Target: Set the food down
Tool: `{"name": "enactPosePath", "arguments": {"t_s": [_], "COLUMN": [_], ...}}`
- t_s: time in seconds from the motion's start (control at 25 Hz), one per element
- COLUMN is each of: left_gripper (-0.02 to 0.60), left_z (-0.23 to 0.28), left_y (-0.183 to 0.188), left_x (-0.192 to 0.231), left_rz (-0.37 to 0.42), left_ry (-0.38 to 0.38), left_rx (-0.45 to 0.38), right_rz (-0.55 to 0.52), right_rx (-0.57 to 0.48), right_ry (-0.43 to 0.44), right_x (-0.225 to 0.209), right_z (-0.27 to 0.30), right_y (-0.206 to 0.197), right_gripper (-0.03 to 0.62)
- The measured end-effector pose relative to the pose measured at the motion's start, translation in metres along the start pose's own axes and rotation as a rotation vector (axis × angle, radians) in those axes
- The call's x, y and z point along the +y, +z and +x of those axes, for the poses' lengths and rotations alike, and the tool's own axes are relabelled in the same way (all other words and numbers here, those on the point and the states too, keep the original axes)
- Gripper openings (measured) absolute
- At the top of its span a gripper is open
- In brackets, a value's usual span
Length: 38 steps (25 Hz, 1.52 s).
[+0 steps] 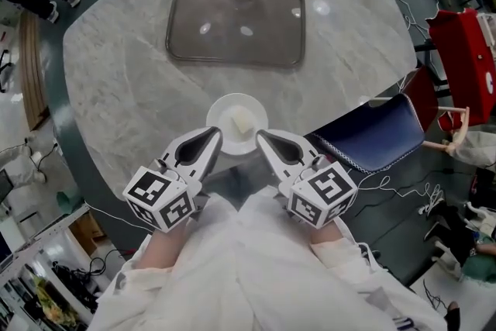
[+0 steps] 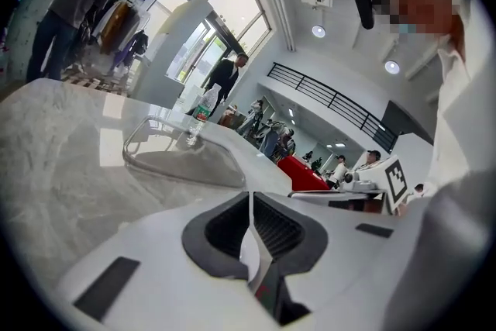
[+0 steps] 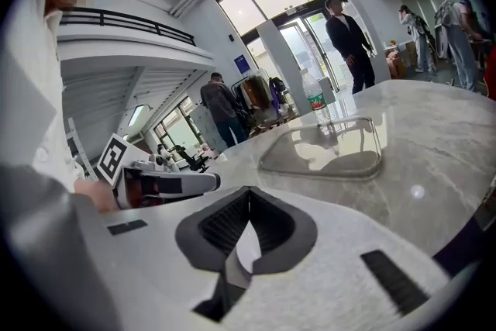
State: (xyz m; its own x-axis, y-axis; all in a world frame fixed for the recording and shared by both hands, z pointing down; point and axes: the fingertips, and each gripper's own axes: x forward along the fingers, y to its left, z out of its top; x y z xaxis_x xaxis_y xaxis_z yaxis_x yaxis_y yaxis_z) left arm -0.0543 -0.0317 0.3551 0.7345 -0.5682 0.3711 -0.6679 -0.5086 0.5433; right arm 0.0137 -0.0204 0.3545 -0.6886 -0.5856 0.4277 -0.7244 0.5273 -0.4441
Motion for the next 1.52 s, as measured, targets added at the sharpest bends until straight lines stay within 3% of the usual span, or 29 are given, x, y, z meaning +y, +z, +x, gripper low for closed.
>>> {"name": "enactPosePath", "arguments": {"t_s": [0.4, 1.16, 1.52], "left_gripper": [0.028, 0.028, 0.028], "left_z": [0.012, 0.024, 0.014], "left_y": [-0.033, -0.097, -0.116], "left_x": [0.010, 0.027, 0.043], "left_rz": [-0.047, -0.177, -0.245], "left_ry": [-0.013, 0.012, 0.077], "left_rx": [0.086, 0.242, 0.268], "right_rz": [0.048, 0.200, 0.249], "right_rx": [0.057, 0.203, 0.233], "right_ry": [-0.080, -0.073, -0.052], "right_x": [-0.021, -0.038, -0.034], "right_z": [0.004, 0.012, 0.018], "right_y": [-0.026, -0.095, -0.116], "right_gripper": [0.002, 0.003, 0.003]}}
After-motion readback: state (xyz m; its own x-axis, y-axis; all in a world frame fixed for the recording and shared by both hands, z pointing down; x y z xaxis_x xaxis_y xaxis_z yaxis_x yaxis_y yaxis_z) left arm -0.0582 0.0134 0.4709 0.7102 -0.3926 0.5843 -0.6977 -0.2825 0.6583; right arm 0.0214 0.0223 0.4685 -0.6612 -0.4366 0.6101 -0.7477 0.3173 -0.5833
